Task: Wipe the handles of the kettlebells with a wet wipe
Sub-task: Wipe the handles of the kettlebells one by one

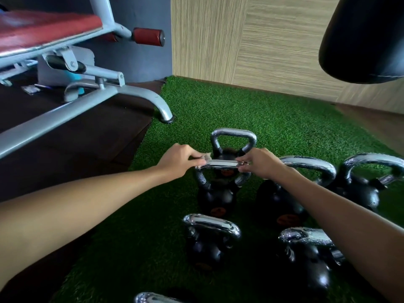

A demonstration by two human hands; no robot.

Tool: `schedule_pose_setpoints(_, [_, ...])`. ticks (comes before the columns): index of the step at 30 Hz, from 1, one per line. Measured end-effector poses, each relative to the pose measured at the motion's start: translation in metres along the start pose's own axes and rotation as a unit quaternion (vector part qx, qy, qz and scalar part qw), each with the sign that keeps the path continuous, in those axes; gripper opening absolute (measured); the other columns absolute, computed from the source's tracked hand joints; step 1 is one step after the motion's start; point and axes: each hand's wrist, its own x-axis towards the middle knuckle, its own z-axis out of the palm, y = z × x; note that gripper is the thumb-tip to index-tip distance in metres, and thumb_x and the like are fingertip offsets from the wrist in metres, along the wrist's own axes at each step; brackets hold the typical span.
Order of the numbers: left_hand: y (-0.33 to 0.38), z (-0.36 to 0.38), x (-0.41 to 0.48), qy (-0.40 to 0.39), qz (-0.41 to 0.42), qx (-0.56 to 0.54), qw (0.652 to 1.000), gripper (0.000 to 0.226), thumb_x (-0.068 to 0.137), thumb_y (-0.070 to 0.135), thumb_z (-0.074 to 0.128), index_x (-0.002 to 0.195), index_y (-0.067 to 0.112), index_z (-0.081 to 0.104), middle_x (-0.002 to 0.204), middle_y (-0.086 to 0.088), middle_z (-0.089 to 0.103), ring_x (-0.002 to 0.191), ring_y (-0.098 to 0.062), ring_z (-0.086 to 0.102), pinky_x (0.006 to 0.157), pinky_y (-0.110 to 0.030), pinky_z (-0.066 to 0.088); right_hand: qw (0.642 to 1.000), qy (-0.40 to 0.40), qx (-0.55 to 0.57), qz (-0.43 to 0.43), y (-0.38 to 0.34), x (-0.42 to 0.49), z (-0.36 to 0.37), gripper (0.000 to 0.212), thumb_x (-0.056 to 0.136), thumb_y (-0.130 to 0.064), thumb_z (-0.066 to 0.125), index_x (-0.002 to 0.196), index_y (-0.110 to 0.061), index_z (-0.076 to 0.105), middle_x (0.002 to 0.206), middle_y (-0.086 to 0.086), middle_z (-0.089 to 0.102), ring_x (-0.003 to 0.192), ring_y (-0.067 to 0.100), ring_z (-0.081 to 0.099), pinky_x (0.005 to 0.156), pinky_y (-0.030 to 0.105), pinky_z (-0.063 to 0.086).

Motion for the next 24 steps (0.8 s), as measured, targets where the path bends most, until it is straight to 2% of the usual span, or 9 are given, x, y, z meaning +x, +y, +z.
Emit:
schedule_pose_setpoints(2, [-0.008, 0.005, -0.005, 0.026, -0.049, -0.042, 0.998, 0.020, 0.094, 0.046, 0.068, 0.097, 0.032, 0.082, 0.072, 0.006, 0.077, 0.042, -0.005, 0.045, 0.046, -0.026, 0.034, 1.000, 0.006, 0.005, 0.003, 0.002, 0.000, 0.001, 0.031, 0.087, -0.036, 0.076, 0.118, -0.031, 0.074, 0.124, -0.002, 0.071, 0.090, 0.017, 0.065, 0.088, 0.032, 0.052])
schedule_pose_setpoints(4, [-0.003, 0.012, -0.010, 0.057, -0.059, -0.065, 0.995, 0.022, 0.093, 0.043, 0.071, 0.107, 0.029, 0.080, 0.088, 0.010, 0.079, 0.063, -0.016, 0.070, 0.058, -0.037, 0.055, 1.000, 0.005, 0.007, 0.004, 0.003, 0.001, 0.002, 0.028, 0.088, -0.034, 0.075, 0.116, -0.029, 0.075, 0.125, -0.003, 0.071, 0.087, 0.015, 0.062, 0.086, 0.030, 0.050])
schedule_pose_setpoints(6, [0.007, 0.020, -0.015, 0.084, -0.062, -0.092, 0.990, 0.021, 0.092, 0.039, 0.072, 0.110, 0.030, 0.078, 0.098, 0.014, 0.078, 0.078, -0.024, 0.075, 0.069, -0.046, 0.060, 1.000, 0.008, 0.008, -0.003, 0.003, 0.001, 0.002, 0.028, 0.088, -0.033, 0.075, 0.116, -0.028, 0.075, 0.126, -0.005, 0.071, 0.087, 0.014, 0.062, 0.087, 0.029, 0.050])
schedule_pose_setpoints(9, [0.009, 0.035, -0.024, 0.110, -0.137, -0.122, 0.977, 0.021, 0.096, 0.040, 0.067, 0.115, 0.037, 0.075, 0.096, 0.016, 0.078, 0.068, -0.016, 0.072, 0.065, -0.034, 0.060, 1.000, 0.013, 0.016, 0.001, 0.004, 0.001, 0.004, 0.028, 0.088, -0.033, 0.075, 0.116, -0.029, 0.075, 0.120, -0.005, 0.073, 0.080, 0.013, 0.063, 0.085, 0.030, 0.052])
schedule_pose_setpoints(11, [0.002, 0.045, -0.029, 0.117, -0.217, -0.179, 0.953, 0.026, 0.098, 0.040, 0.065, 0.121, 0.033, 0.074, 0.106, 0.014, 0.077, 0.063, -0.004, 0.067, 0.056, -0.014, 0.051, 1.000, 0.013, 0.016, 0.003, 0.003, 0.000, 0.005, 0.026, 0.089, -0.033, 0.075, 0.115, -0.029, 0.075, 0.117, -0.006, 0.074, 0.077, 0.012, 0.063, 0.084, 0.030, 0.052])
schedule_pose_setpoints(13, [-0.004, 0.052, -0.033, 0.120, -0.281, -0.233, 0.923, 0.029, 0.098, 0.039, 0.066, 0.123, 0.027, 0.073, 0.109, 0.011, 0.076, 0.065, 0.000, 0.064, 0.052, -0.007, 0.042, 1.000, 0.017, 0.017, 0.002, 0.004, 0.000, 0.005, 0.025, 0.089, -0.033, 0.075, 0.114, -0.029, 0.076, 0.115, -0.007, 0.074, 0.075, 0.011, 0.062, 0.082, 0.030, 0.051])
schedule_pose_setpoints(16, [-0.005, 0.058, -0.038, 0.127, -0.290, -0.258, 0.913, 0.028, 0.098, 0.035, 0.067, 0.124, 0.026, 0.074, 0.096, 0.011, 0.076, 0.069, -0.001, 0.065, 0.051, -0.004, 0.041, 0.999, 0.020, 0.027, -0.007, 0.004, 0.000, 0.005, 0.027, 0.090, -0.032, 0.074, 0.116, -0.028, 0.075, 0.106, -0.011, 0.072, 0.061, -0.001, 0.053, 0.076, 0.025, 0.043])
schedule_pose_setpoints(19, [-0.004, 0.069, -0.039, 0.138, -0.332, -0.307, 0.881, 0.028, 0.098, 0.028, 0.068, 0.125, 0.022, 0.073, 0.090, 0.007, 0.076, 0.075, -0.004, 0.068, 0.060, -0.009, 0.040, 0.999, 0.010, 0.024, -0.018, 0.008, 0.001, 0.003, 0.035, 0.088, -0.038, 0.075, 0.122, -0.032, 0.072, 0.103, -0.006, 0.075, 0.062, -0.003, 0.052, 0.076, 0.022, 0.037])
schedule_pose_setpoints(24, [0.007, 0.082, -0.029, 0.098, -0.440, -0.413, 0.791, 0.028, 0.098, 0.009, 0.066, 0.126, 0.006, 0.069, 0.093, -0.001, 0.071, 0.065, -0.004, 0.060, 0.046, -0.011, 0.041, 0.996, -0.018, 0.083, 0.012, 0.009, -0.004, -0.003, 0.034, 0.087, -0.039, 0.075, 0.121, -0.037, 0.070, 0.055, -0.013, 0.062, 0.049, 0.004, 0.056, 0.060, 0.018, 0.039])
